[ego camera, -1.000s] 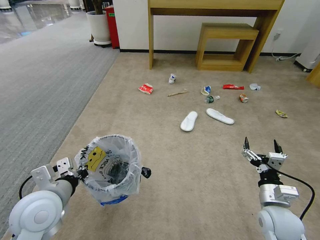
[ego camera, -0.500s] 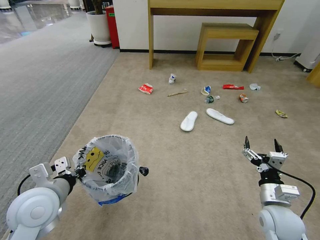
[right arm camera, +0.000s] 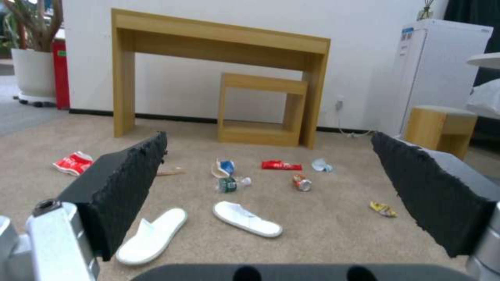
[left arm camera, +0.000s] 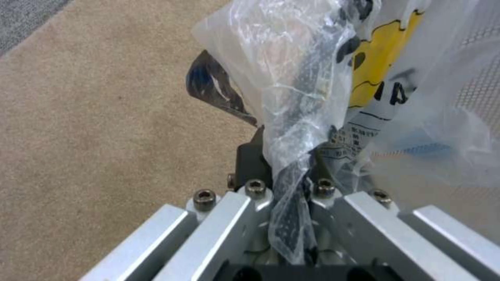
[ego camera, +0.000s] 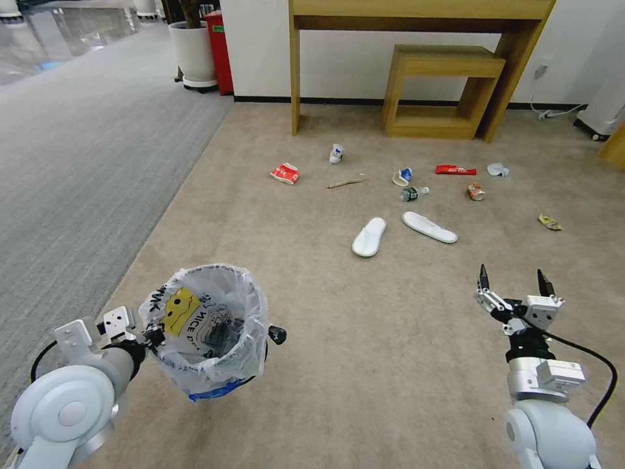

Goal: Pick up the trash bin and place the garbage on the floor into it.

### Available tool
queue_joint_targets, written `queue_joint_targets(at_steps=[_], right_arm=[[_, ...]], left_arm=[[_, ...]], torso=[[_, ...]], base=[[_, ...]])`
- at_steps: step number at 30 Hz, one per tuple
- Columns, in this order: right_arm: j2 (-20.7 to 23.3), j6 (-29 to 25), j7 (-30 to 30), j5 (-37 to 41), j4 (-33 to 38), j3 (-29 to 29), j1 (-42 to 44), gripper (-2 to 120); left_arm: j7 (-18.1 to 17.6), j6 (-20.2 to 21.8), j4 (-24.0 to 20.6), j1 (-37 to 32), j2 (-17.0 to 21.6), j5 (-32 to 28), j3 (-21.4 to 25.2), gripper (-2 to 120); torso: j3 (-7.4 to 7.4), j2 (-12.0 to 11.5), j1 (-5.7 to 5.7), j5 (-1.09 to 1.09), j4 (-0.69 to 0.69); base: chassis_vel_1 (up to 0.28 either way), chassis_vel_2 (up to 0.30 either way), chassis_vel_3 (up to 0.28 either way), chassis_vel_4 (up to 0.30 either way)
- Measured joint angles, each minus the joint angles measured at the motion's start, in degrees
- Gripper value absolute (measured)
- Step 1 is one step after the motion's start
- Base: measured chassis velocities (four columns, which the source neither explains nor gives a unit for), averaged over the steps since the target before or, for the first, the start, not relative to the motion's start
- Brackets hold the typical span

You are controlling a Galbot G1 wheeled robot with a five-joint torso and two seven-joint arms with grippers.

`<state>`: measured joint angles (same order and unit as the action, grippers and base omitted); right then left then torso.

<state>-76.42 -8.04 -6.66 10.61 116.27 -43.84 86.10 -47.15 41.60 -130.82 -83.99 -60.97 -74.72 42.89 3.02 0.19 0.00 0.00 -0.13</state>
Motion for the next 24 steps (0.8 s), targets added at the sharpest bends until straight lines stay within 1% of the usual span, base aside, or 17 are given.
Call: queue_joint_targets(at_steps=[14,17,24], right_arm=[[0.3,0.4,0.7,0.7,-0.4,0.1,-0.6,100],[0.4,0.8,0.7,1.0,-0.6,0.2,-1.1,100],[0.4,1.2,1.0,1.0,-0.7,0.4,-1.3,100]], left_arm=[[0.8,-0.1,0.2,-0.1,-1.1,1.7,-0.3,0],[1.0,-0.1,0.2,-0.1,-1.3,2.0,-0.3,0],[1.0,-0.1,0.2,-0.2,-1.3,2.1,-0.1,0]], torso=[[0.0,0.0,0.0,0.0,0.0],[0.0,0.0,0.0,0.0,0.0],[0.0,0.0,0.0,0.0,0.0]], base=[[0.0,0.0,0.0,0.0],[-0.057,0.07,0.035,-0.038],[-0.096,0.111,0.089,-0.115]])
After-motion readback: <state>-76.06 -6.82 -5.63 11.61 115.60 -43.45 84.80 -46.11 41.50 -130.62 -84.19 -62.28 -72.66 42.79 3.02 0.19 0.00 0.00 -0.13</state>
